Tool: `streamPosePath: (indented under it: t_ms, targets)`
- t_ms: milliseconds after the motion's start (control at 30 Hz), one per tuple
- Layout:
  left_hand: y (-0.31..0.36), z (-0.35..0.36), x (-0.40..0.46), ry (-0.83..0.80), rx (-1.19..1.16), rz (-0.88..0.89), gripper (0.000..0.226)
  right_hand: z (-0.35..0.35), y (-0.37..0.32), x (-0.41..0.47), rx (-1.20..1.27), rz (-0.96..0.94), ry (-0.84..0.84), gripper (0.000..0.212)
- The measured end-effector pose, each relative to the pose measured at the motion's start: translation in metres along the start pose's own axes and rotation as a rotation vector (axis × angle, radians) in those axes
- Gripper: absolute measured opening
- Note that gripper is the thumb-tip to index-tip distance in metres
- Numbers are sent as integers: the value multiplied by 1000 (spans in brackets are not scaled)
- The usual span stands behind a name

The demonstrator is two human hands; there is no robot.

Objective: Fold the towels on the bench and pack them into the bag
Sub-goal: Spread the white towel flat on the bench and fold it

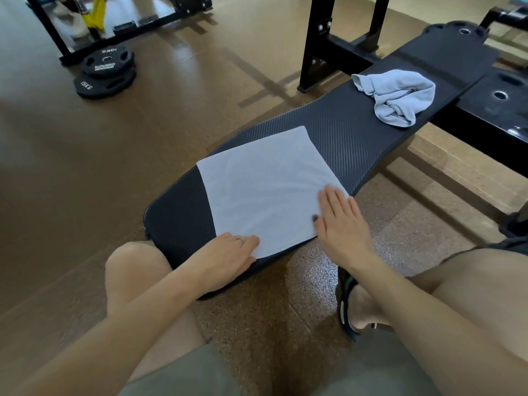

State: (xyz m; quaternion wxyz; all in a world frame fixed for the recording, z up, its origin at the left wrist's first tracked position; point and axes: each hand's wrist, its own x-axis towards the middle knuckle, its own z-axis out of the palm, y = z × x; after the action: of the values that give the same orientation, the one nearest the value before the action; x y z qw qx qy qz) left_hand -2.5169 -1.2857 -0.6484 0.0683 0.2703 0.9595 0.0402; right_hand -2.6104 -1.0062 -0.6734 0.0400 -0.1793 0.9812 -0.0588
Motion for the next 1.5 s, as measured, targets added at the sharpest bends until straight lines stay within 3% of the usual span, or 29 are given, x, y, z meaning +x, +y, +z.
streamPosePath:
  t_ms: [200, 333, 400, 533, 633, 667, 800, 967, 1100, 1233, 1367, 1500]
  targets:
    - [6, 1, 2, -61, 217, 74, 52, -17, -48, 15, 97, -167, 52, 63]
    - [8, -4, -3, -72, 304, 134, 62, -5, -33, 14, 34, -94, -82, 66]
    - [6, -2, -5, -58, 317, 168, 61, -7, -33, 17, 25, -136, -59, 65]
    - [8, -5, -4, -65, 279, 214, 46, -8, -37, 18, 65, -137, -4, 72]
    - [6, -15, 10, 10, 260, 238, 13, -5, -39, 17, 50, -113, -54, 73]
    - [4, -21, 20, 56, 236, 186, 13, -8, -43, 21, 69, -105, -35, 69]
    - [-8, -41, 76, 71, 35, -266, 60, -29, -53, 59, 119, -125, 76, 63]
    - [-51, -20, 118, -23, -30, -556, 70, -21, -30, 104, 74, -61, 14, 71]
    - [-63, 6, 112, -5, -68, -613, 72, -5, -16, 102, 51, -83, -39, 82]
    - [-62, 7, 114, 38, -53, -620, 73, -7, -31, 97, 108, -89, 37, 80]
    - [-63, 9, 112, 16, -54, -617, 73, 4, -26, 80, 70, -123, -38, 82]
    - [-65, 6, 115, -11, -79, -620, 73, 3, -13, 50, 28, -149, -8, 75]
